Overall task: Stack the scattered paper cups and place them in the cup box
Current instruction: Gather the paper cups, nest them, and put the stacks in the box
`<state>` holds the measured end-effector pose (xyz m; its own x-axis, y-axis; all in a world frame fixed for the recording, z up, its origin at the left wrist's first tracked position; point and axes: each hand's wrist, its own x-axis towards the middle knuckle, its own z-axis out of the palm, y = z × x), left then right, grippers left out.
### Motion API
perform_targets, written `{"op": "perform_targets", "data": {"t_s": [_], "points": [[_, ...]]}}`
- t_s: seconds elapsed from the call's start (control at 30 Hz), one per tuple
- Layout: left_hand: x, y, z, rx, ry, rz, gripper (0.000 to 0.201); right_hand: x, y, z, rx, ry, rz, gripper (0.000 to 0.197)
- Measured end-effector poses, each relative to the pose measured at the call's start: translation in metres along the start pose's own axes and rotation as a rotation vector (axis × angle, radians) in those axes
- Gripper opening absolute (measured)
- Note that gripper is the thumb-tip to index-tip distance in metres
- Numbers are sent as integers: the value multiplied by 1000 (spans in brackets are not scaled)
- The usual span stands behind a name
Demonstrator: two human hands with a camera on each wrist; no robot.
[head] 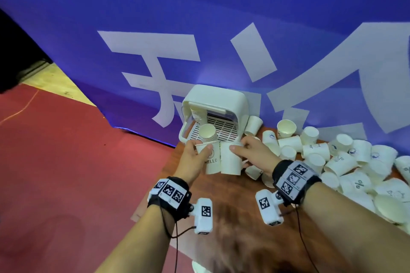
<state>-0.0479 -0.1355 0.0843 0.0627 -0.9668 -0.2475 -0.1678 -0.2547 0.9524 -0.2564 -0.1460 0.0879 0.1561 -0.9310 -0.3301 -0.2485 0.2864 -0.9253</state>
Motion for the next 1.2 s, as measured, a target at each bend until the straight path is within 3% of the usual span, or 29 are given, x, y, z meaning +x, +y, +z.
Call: {"op": "perform_targets", "data": {"t_s": [0.17, 0.3, 0.43, 0.6, 0.73, 1.2], "points": [[41, -1, -22, 31, 28, 0, 29, 37, -6, 9, -105, 105, -8, 52], [75, 1, -35, 47, 33, 12, 42, 58, -10, 11, -137, 185, -16, 39], [106, 7, -49, 121, 0, 72, 58, 77, -15, 12, -199, 251, -10, 53], [142, 4, -61, 298, -49, 114, 48, 96, -21, 17, -344, 237, -22, 69], [167, -4, -62, 393, -107, 105, 74, 107, -24, 20, -450, 232, 22, 71], [199, -28, -42, 515, -200, 223, 77, 127, -7, 15, -504, 225, -27, 73]]}}
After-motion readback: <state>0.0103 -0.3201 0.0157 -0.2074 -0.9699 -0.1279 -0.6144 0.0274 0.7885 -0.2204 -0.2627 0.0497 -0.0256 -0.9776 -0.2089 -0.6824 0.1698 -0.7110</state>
